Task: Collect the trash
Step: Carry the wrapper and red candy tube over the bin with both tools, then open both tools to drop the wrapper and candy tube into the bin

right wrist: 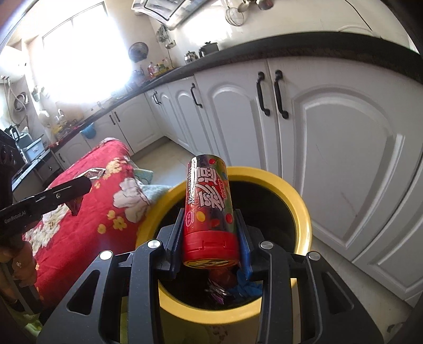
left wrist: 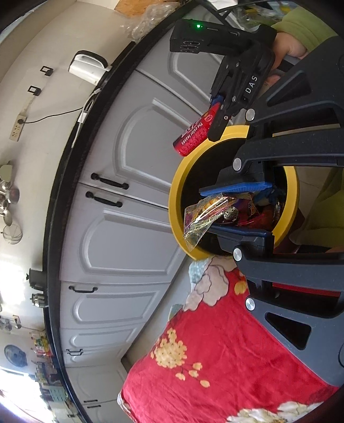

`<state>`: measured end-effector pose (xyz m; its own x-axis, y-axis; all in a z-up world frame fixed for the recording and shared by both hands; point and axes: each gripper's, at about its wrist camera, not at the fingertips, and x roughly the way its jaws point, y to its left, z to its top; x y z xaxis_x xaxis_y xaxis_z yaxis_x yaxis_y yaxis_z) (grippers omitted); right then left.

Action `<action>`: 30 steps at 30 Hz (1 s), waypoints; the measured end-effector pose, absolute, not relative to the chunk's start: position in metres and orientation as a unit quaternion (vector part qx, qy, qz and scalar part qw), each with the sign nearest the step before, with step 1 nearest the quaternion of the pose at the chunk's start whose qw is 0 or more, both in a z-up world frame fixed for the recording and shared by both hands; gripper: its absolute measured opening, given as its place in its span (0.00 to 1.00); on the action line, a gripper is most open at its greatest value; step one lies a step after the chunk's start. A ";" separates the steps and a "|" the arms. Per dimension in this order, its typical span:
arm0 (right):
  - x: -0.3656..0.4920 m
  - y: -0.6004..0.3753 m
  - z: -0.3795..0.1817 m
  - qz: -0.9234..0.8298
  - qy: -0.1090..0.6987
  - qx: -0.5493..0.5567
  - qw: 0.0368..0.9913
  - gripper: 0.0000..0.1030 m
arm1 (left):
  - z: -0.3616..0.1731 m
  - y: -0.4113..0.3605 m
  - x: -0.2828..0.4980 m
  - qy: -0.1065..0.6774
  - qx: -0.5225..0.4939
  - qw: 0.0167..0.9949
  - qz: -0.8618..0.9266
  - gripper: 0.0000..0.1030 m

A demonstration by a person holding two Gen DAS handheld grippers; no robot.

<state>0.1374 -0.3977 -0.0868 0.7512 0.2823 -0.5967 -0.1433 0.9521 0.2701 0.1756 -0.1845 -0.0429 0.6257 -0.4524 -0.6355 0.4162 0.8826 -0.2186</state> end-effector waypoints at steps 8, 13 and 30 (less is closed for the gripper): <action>0.138 -0.403 -0.101 0.106 0.350 0.107 0.924 0.32 | -0.058 -0.202 0.177 0.375 -0.011 0.893 -0.248 0.15; 0.138 -0.401 -0.112 0.106 0.367 0.109 0.917 0.32 | -0.067 -0.209 0.182 0.385 -0.007 0.889 -0.250 0.15; 0.136 -0.375 -0.134 0.136 0.406 0.099 0.898 0.32 | -0.086 -0.222 0.214 0.413 -0.005 0.880 -0.236 0.15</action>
